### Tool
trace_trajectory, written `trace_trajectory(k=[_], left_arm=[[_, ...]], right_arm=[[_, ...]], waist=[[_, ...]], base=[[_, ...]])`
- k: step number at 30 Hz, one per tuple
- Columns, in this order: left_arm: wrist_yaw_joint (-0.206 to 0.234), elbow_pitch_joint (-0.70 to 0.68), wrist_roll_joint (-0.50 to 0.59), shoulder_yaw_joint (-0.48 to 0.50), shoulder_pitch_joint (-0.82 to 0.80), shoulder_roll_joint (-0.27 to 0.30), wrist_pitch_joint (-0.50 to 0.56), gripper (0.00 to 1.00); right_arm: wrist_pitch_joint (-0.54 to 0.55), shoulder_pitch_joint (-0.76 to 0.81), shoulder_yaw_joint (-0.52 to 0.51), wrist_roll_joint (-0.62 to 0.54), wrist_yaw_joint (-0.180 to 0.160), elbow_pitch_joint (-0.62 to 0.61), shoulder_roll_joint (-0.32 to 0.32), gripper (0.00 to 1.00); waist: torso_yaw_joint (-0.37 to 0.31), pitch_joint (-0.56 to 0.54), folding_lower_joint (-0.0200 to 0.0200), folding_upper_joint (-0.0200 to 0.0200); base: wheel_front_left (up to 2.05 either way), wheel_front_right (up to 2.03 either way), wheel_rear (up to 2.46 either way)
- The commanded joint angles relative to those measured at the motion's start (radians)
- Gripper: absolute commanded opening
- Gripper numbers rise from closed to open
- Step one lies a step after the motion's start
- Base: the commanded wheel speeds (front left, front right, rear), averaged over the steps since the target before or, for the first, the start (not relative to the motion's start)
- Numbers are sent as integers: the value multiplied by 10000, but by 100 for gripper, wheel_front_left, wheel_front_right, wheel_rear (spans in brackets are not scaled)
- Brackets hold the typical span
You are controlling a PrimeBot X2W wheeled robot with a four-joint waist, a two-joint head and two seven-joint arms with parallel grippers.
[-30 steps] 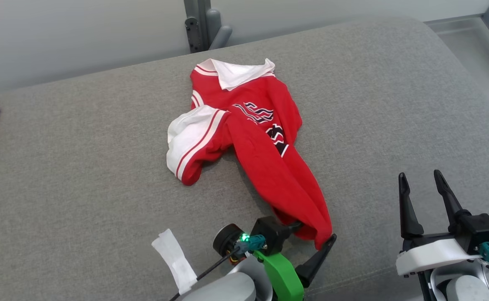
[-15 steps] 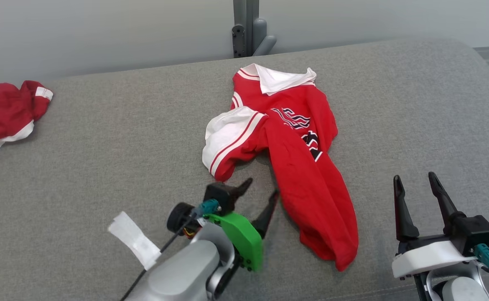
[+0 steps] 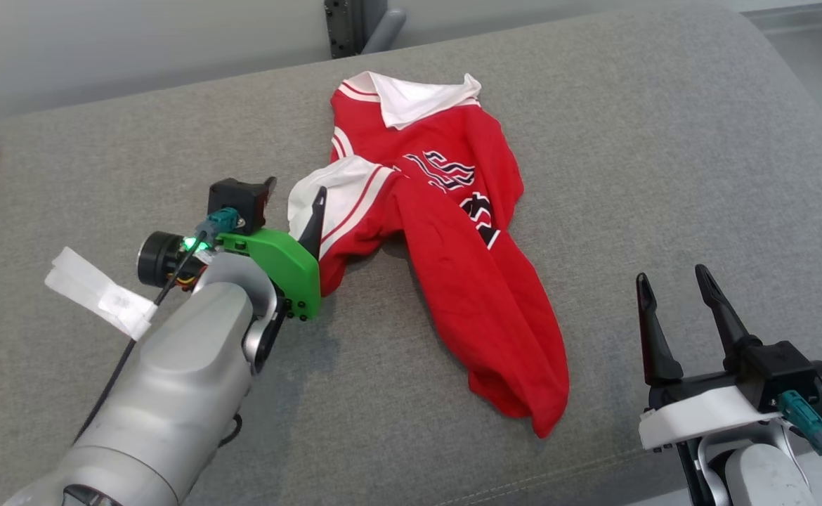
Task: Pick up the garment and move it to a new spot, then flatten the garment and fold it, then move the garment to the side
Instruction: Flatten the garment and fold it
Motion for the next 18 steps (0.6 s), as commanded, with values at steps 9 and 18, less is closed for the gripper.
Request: trace_trajectory(k=[9,18], left_arm=[[-616,1870,402,-415,-1347,12,638,100],[-712,2579,262,-416,-1778,84,785,40]], right_arm=[[-5,-325,264,210,-15,-88,-18,100],[-5,-402,430,366,-16,-130,-20,100]], waist=[[-1273,1140,0,119],[-1534,1383,0,119]], base=[[0,0,0],[0,0,0]])
